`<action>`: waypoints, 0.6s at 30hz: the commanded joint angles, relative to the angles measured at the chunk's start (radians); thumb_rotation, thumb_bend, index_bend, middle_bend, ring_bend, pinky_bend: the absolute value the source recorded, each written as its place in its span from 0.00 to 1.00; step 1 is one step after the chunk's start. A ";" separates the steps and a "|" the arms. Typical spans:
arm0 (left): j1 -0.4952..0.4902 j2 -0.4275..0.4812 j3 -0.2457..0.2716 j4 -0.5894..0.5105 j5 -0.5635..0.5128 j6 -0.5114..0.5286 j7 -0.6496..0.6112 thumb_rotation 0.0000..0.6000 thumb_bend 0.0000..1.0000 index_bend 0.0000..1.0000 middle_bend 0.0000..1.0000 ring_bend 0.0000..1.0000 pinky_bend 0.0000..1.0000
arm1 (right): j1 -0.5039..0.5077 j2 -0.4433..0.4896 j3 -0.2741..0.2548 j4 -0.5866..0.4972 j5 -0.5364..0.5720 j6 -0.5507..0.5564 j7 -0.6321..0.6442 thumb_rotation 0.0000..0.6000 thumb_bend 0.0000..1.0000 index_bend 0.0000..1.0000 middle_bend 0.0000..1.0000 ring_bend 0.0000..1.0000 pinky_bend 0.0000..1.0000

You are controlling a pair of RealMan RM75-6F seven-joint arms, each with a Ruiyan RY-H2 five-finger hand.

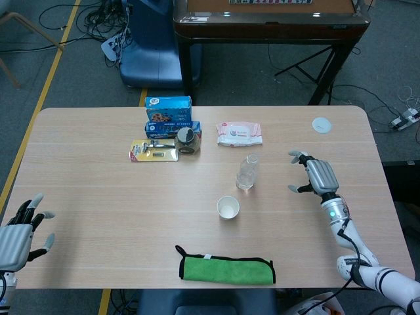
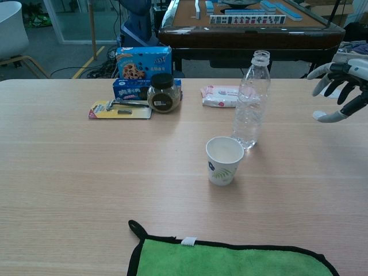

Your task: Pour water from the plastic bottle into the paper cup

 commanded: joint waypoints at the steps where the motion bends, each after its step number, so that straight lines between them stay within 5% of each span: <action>1: 0.000 0.002 0.001 -0.003 -0.004 -0.004 0.005 1.00 0.34 0.34 0.03 0.06 0.32 | 0.027 -0.035 0.001 0.027 -0.010 -0.018 0.048 1.00 0.00 0.22 0.34 0.30 0.43; 18: -0.003 0.008 -0.003 -0.015 -0.011 -0.007 0.018 1.00 0.34 0.32 0.03 0.07 0.32 | 0.124 -0.168 -0.012 0.187 -0.060 -0.039 0.149 1.00 0.00 0.22 0.34 0.28 0.42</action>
